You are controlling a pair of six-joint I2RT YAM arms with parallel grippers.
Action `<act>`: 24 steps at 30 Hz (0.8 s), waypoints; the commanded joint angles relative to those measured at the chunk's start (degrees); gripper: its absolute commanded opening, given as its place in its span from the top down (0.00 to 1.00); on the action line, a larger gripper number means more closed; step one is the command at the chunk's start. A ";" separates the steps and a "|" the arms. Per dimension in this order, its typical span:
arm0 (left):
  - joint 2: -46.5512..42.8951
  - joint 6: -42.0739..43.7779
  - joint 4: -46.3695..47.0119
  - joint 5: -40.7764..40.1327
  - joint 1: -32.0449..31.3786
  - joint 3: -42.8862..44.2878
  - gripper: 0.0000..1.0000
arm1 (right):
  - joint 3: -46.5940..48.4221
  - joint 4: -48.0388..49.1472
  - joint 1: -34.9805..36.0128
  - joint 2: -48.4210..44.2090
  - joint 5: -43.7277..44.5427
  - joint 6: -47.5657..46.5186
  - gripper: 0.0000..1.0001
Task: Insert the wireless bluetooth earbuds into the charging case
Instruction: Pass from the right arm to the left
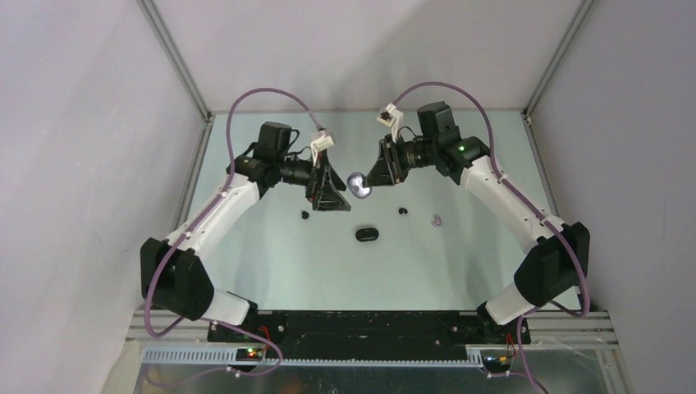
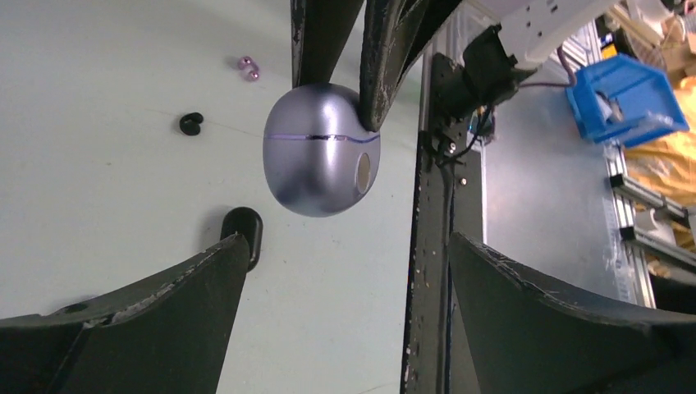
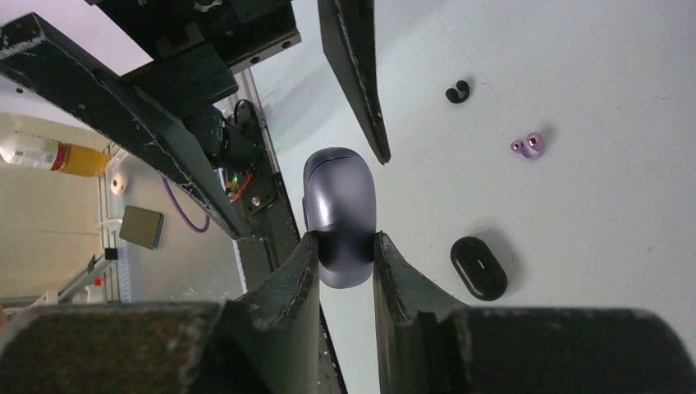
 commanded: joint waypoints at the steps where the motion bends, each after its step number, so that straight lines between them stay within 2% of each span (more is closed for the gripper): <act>1: 1.85 10.40 -10.18 1.79 -1.54 4.28 0.01 | -0.61 1.91 1.21 -3.94 -1.27 -2.62 0.85; 7: 4.25 16.97 -17.42 2.21 -3.63 7.57 0.01 | -1.50 1.75 2.61 -4.76 -1.67 -4.15 0.85; 15: 4.05 20.89 -19.89 4.59 -4.59 8.21 0.10 | -1.92 2.15 3.23 -3.42 -4.14 -3.56 0.85; 19: 2.98 19.05 -17.92 5.25 -4.54 7.63 0.11 | -3.13 3.95 3.39 -3.19 -4.75 -2.55 0.85; 24: 0.60 10.89 -7.50 4.87 -4.54 4.40 0.15 | -3.83 5.00 3.93 -2.68 -4.41 -1.50 0.84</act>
